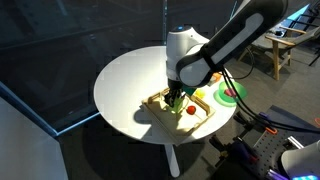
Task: Put the light green block on the tray
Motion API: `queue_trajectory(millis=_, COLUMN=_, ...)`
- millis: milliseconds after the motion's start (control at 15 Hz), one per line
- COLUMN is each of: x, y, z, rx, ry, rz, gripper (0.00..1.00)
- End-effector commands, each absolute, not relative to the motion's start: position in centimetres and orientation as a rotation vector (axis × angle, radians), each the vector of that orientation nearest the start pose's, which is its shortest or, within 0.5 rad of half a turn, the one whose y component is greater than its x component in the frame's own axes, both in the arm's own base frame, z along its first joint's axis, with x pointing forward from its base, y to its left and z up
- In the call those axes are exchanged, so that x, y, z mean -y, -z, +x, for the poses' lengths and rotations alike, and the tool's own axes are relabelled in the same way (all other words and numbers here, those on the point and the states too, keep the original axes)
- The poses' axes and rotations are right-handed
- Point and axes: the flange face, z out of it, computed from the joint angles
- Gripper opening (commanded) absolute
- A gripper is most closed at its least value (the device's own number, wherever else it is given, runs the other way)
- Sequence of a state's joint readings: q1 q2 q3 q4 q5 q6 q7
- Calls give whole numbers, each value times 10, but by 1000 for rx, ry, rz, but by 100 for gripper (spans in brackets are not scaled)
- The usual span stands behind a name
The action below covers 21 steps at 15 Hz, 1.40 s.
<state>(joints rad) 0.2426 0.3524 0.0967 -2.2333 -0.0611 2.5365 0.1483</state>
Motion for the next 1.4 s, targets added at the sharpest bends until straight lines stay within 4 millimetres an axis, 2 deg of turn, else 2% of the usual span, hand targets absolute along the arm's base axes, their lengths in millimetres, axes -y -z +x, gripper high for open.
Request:
queue_trajectory(millis=0, x=-184, y=-202, z=518, rx=408, ry=-48, rz=-3144, gripper=27)
queue_trajectory(millis=867, x=-179, y=-169, z=524, rx=410, ry=93, rz=-3103, gripper=27)
queue_trajectory(millis=933, x=-178, y=-167, z=525, rx=402, ry=92, rz=-3103, gripper=77)
queue_trajectory(millis=1000, x=-176, y=-166, z=525, rx=396, ry=86, rz=-3103, gripper=78)
queue_trajectory(millis=1200, x=-174, y=-166, z=525, rx=387, ry=74, rz=-3112, gripper=99)
queue_trajectory(millis=1333, x=-173, y=-171, z=525, rx=370, ry=76, rz=-3115, gripper=100)
